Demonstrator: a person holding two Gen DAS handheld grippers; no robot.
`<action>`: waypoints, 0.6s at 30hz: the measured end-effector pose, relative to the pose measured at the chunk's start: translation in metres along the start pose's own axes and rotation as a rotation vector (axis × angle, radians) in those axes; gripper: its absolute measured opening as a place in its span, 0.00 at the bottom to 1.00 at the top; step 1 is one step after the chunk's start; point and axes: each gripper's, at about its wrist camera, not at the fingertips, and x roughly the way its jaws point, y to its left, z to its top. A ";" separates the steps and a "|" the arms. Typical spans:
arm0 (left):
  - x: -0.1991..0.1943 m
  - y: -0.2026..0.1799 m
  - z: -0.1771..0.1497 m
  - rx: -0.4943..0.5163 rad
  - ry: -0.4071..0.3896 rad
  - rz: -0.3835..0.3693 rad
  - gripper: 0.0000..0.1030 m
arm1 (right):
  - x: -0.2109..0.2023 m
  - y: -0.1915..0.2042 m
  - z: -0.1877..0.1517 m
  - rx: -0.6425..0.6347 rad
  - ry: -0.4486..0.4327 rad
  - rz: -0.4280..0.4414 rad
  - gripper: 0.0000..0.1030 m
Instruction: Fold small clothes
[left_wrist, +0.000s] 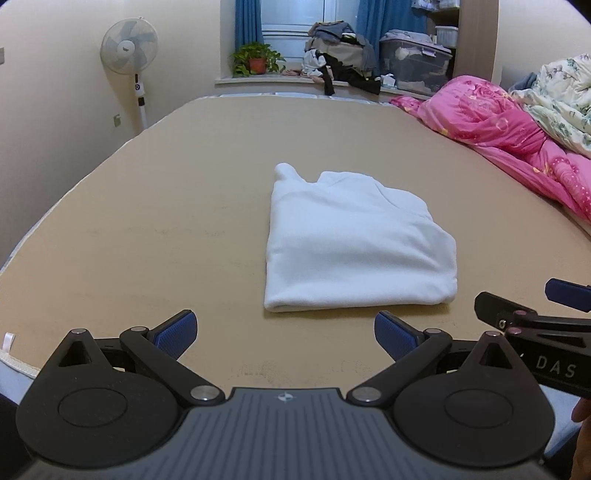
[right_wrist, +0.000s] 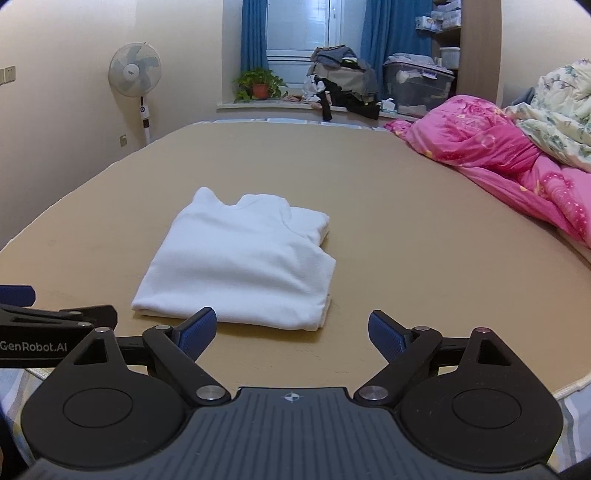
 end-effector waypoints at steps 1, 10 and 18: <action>0.001 0.000 0.000 -0.001 0.000 0.001 0.99 | 0.002 0.001 0.000 0.000 0.003 0.001 0.87; 0.004 0.001 0.001 -0.010 0.001 -0.001 0.99 | 0.013 0.005 0.003 0.007 0.005 0.003 0.87; 0.005 0.002 0.001 -0.014 -0.009 -0.003 0.99 | 0.012 0.010 0.003 -0.015 -0.018 -0.009 0.87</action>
